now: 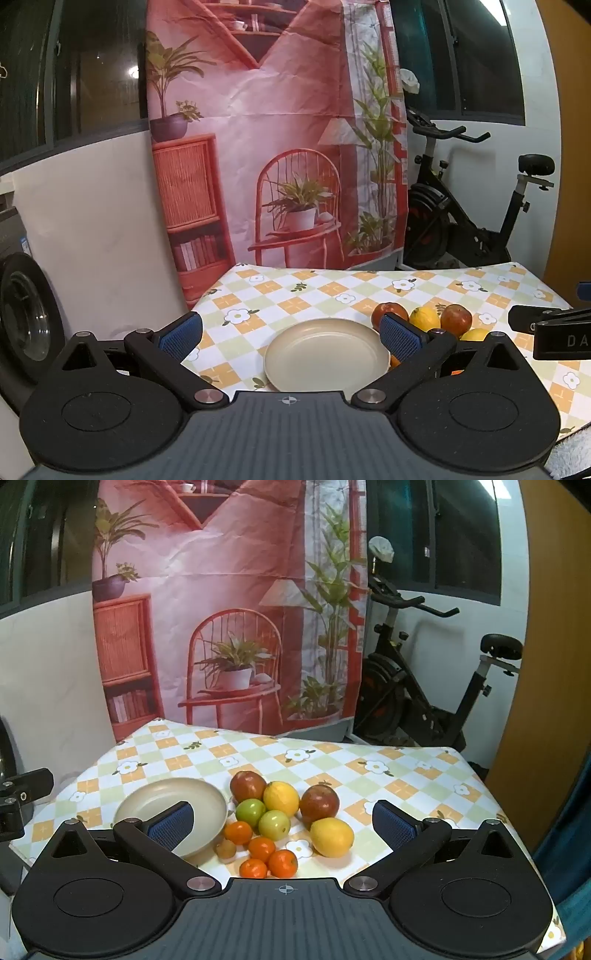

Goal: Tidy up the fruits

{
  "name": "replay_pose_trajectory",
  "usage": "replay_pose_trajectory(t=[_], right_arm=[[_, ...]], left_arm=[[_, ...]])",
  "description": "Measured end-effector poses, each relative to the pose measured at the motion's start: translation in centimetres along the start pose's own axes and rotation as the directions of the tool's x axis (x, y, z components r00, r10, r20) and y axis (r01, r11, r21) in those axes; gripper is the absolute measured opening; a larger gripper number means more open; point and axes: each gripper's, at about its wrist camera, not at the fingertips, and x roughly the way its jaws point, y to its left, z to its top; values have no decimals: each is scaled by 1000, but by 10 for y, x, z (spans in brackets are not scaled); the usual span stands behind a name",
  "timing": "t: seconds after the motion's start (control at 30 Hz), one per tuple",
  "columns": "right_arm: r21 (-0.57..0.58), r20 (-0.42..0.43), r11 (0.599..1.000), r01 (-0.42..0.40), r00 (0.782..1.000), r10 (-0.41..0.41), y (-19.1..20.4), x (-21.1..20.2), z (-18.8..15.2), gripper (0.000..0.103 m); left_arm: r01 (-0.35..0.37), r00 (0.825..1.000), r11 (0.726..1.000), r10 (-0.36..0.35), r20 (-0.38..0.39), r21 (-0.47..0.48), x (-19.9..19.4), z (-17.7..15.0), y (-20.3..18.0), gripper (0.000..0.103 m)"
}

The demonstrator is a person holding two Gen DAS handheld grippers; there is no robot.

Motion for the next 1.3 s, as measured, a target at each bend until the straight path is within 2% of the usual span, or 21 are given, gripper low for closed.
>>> replay_pose_trajectory(t=[1.3], right_arm=[[-3, -10, 1000, 2, 1000, -2, 1, -2, -2, 103]], left_arm=[[-1, 1000, 1000, 1, 18, -7, -5, 1, 0, 103]])
